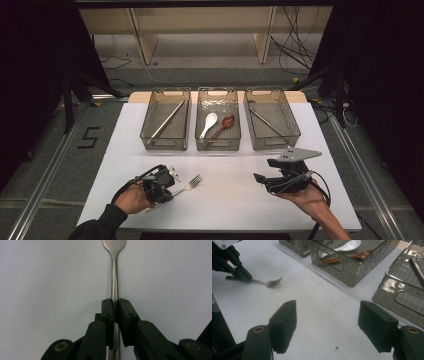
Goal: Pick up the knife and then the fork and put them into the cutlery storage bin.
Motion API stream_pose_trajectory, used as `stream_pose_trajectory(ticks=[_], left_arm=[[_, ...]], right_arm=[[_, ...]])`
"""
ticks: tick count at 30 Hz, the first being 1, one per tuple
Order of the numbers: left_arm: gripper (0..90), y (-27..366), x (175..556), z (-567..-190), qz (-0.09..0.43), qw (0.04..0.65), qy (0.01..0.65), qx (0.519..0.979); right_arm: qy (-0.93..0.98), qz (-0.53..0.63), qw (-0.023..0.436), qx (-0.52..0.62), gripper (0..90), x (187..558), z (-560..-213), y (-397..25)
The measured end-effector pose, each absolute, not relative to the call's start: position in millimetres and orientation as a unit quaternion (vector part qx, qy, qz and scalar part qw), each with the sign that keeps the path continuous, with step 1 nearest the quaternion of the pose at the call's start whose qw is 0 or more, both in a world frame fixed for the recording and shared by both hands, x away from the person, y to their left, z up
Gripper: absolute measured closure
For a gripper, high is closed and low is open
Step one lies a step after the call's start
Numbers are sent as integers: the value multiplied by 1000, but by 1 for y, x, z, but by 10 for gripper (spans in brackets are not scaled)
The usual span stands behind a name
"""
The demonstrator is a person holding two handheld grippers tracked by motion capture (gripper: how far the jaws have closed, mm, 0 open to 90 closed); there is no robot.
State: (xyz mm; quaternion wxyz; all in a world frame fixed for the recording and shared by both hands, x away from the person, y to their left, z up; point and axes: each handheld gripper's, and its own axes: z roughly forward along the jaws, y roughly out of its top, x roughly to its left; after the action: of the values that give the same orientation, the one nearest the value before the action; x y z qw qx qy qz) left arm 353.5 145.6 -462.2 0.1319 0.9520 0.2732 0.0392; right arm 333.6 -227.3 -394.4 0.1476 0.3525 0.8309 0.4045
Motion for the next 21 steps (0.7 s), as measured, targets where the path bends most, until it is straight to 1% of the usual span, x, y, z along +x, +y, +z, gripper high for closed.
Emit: stream_pose_trajectory(ticks=[5, 7, 12, 16, 21], left_arm=[[826, 146, 353, -458, 38, 144, 269, 952], [826, 145, 352, -457, 30, 143, 268, 952], [827, 142, 350, -454, 35, 150, 263, 952], [827, 142, 349, -449, 39, 165, 263, 950], [826, 140, 348, -444, 30, 180, 259, 948]], right_arm=[[831, 406, 147, 351, 320, 333, -394, -226], [831, 406, 147, 350, 321, 333, -395, -226], [833, 404, 145, 349, 321, 333, -395, -224], [833, 404, 144, 349, 321, 333, -395, -224], [834, 404, 143, 346, 321, 333, -396, -223]])
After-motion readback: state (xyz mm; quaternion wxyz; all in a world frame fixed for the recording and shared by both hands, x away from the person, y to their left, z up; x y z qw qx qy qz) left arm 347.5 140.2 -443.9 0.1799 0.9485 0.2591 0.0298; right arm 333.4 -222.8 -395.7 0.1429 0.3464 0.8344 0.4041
